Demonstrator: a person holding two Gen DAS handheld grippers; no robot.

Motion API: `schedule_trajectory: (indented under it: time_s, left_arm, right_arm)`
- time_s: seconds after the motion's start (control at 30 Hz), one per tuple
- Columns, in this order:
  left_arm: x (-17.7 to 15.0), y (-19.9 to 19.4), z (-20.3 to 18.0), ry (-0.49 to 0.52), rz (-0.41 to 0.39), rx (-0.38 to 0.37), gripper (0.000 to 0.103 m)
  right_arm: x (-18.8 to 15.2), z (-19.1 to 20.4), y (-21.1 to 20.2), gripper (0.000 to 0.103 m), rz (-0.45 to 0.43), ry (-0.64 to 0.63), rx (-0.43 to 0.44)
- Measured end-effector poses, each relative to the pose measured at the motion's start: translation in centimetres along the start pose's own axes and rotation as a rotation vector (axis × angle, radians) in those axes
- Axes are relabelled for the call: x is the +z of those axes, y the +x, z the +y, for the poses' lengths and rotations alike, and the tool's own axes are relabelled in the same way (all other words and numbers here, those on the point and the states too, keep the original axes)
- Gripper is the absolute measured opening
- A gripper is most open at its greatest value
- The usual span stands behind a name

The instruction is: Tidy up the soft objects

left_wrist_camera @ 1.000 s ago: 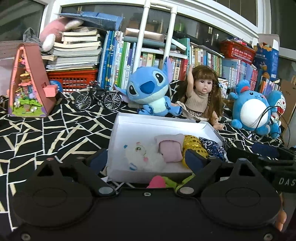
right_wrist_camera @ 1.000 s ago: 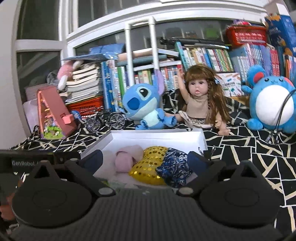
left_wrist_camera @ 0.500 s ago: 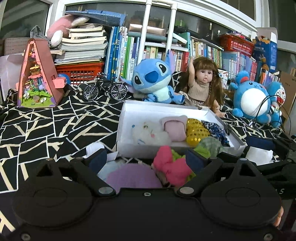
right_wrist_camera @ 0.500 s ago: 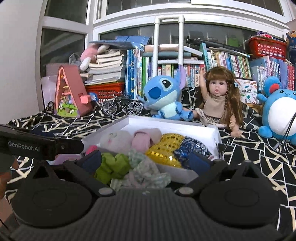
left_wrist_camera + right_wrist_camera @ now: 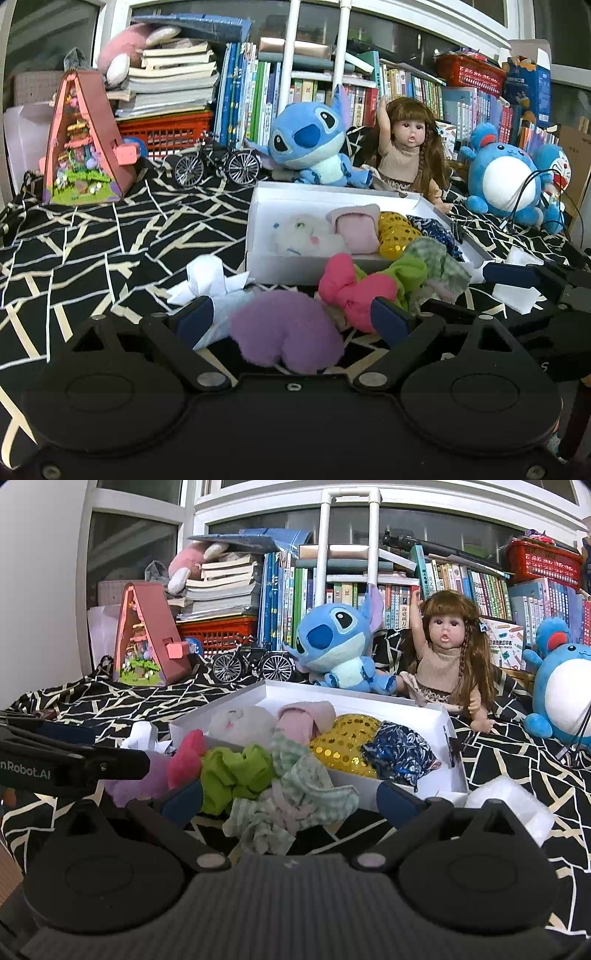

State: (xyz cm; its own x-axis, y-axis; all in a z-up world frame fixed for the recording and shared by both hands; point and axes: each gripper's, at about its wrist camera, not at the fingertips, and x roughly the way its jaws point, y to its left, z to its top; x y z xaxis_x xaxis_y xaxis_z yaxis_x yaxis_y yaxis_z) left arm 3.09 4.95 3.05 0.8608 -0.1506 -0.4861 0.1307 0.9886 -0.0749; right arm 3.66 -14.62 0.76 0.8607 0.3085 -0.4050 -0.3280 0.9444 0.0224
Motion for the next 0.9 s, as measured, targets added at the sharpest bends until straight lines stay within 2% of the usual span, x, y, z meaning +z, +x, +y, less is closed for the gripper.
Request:
schedule_trajectory:
  time_s: [0.9]
  left_arm:
    - [-1.5, 2.1, 0.6, -0.02, 0.07, 0.009, 0.087]
  right_arm:
    - [-0.2, 0.2, 1.5, 0.103, 0.036, -0.024, -0.046]
